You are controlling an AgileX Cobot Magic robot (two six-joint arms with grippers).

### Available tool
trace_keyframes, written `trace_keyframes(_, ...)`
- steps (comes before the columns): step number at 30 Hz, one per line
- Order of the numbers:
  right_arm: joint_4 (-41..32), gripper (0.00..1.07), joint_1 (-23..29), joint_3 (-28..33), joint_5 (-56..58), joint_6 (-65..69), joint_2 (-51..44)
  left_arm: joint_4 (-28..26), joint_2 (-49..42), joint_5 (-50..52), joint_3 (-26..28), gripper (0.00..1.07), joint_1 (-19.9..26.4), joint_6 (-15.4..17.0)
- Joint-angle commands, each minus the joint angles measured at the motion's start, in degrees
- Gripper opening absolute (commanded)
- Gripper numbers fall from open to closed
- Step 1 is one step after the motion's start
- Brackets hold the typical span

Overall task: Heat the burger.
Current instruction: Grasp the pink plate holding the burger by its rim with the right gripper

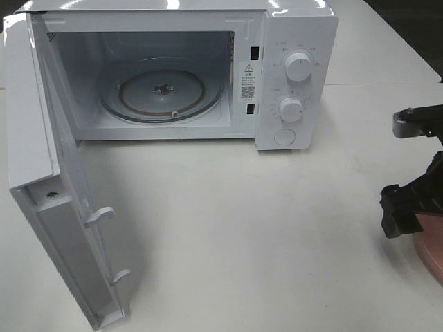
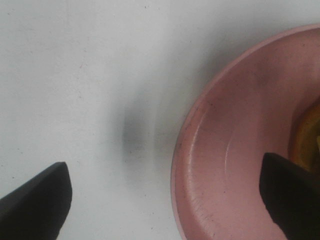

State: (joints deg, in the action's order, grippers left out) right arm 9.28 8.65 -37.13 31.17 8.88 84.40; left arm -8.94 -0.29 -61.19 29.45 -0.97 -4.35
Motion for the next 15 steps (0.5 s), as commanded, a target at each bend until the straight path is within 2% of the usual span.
trace_keyframes(1,0.63,0.98,-0.63,0.0,0.11,-0.97,1.89,-0.06,-0.97,0.0,0.06,0.98,0.0,0.23)
trace_keyframes(10,1.03,0.96,-0.8,0.0,-2.23,-1.95,7.85,-0.06,-0.97,0.0,0.06,0.98,0.0,0.23)
trace_keyframes(15,1.32,0.95,-3.61,0.0,-4.13,-1.95,10.26,-0.06,-0.97,0.0,0.06,0.98,0.0,0.23)
